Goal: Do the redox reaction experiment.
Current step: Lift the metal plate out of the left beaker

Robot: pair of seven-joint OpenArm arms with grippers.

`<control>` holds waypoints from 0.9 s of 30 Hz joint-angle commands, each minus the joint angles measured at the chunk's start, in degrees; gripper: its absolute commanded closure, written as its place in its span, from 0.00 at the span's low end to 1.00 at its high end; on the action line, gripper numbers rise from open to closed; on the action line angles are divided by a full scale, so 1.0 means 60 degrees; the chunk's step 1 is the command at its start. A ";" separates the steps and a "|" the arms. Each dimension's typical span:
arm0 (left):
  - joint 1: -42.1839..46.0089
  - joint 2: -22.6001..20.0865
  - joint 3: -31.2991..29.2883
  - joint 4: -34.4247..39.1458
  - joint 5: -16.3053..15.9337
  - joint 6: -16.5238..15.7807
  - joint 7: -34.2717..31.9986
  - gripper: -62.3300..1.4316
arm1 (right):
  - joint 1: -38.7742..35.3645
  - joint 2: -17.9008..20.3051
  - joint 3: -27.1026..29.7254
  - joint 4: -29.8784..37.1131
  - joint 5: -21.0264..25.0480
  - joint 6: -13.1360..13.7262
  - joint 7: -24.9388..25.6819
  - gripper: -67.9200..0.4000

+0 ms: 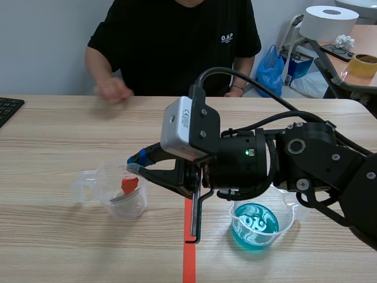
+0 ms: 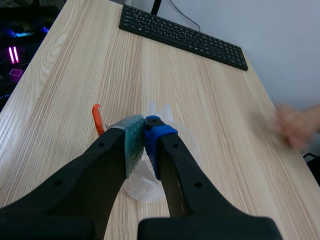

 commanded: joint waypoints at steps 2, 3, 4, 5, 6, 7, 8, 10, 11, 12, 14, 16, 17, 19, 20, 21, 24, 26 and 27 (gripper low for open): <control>0.0029 -0.0004 -0.0018 0.0109 -0.0022 -0.0022 -0.0044 0.91 | 0.0189 0.0000 0.0044 0.0080 0.0142 -0.0029 0.0142 0.99; 0.0029 -0.0004 -0.0018 0.0109 -0.0022 -0.0022 -0.0044 0.91 | 0.0189 0.0000 0.0044 0.0080 0.0142 -0.0029 0.0142 0.99; 0.0029 -0.0004 -0.0018 0.0109 -0.0022 -0.0022 -0.0044 0.91 | 0.0189 0.0000 0.0044 0.0080 0.0142 -0.0029 0.0142 0.99; 0.0029 -0.0004 -0.0018 0.0109 -0.0022 -0.0022 -0.0044 0.91 | 0.0189 0.0000 0.0044 0.0080 0.0142 -0.0029 0.0142 0.99; 0.0029 -0.0004 -0.0018 0.0109 -0.0022 -0.0022 -0.0044 0.91 | 0.0189 0.0000 0.0044 0.0080 0.0146 -0.0029 0.0142 0.99; 0.0029 -0.0004 -0.0018 0.0109 -0.0022 -0.0022 -0.0044 0.91 | 0.0189 0.0000 0.0044 0.0080 0.0146 -0.0029 0.0153 0.99; 0.0029 -0.0004 -0.0018 0.0109 -0.0022 -0.0022 -0.0044 0.91 | 0.0189 0.0000 0.0044 0.0080 0.0146 -0.0029 0.0200 0.98; 0.0029 -0.0004 -0.0018 0.0109 -0.0022 -0.0022 -0.0044 0.91 | 0.0189 0.0000 0.0044 0.0080 0.0146 -0.0029 0.0321 0.99; 0.0029 -0.0004 -0.0018 0.0109 -0.0022 -0.0022 -0.0044 0.91 | 0.0189 0.0000 0.0044 0.0080 0.0146 -0.0025 0.0397 0.99; 0.0029 -0.0004 -0.0018 0.0109 -0.0022 -0.0022 -0.0044 0.91 | 0.0189 0.0000 0.0044 0.0080 0.0149 -0.0018 0.0466 0.99; 0.0029 -0.0004 -0.0018 0.0109 -0.0022 -0.0022 -0.0044 0.91 | 0.0189 0.0000 0.0044 0.0080 0.0222 0.0113 0.0594 0.99; 0.0029 -0.0004 -0.0018 0.0109 -0.0022 -0.0022 -0.0044 0.91 | 0.0189 0.0000 0.0044 0.0084 0.0401 0.0335 0.0641 0.99; 0.0029 -0.0004 -0.0018 0.0109 -0.0022 -0.0022 -0.0044 0.91 | 0.0189 0.0000 0.0047 0.0084 0.0608 0.0433 0.0637 0.99; 0.0029 -0.0004 -0.0018 0.0109 -0.0022 -0.0022 -0.0044 0.91 | 0.0197 0.0004 0.0146 0.0106 0.1235 0.0667 0.0637 0.99; 0.0029 -0.0004 -0.0018 0.0109 -0.0022 -0.0022 -0.0044 0.91 | 0.0197 0.0004 0.0248 0.0138 0.1508 0.0758 0.0630 0.99; 0.0029 -0.0004 -0.0018 0.0109 -0.0022 -0.0022 -0.0044 0.91 | 0.0197 0.0004 0.0353 0.0171 0.1705 0.0780 0.0627 0.99; 0.0029 -0.0004 -0.0018 0.0109 -0.0022 -0.0022 -0.0044 0.91 | 0.0226 -0.0004 0.0678 0.0306 0.2102 0.0805 0.0368 0.99; 0.0029 -0.0004 -0.0018 0.0109 -0.0022 -0.0022 -0.0047 0.91 | 0.0331 -0.0004 0.0834 0.0379 0.2229 0.0801 0.0153 0.98; 0.0029 -0.0004 -0.0018 0.0109 -0.0022 -0.0022 -0.0047 0.91 | 0.0393 -0.0004 0.0896 0.0404 0.2310 0.0801 0.0069 0.98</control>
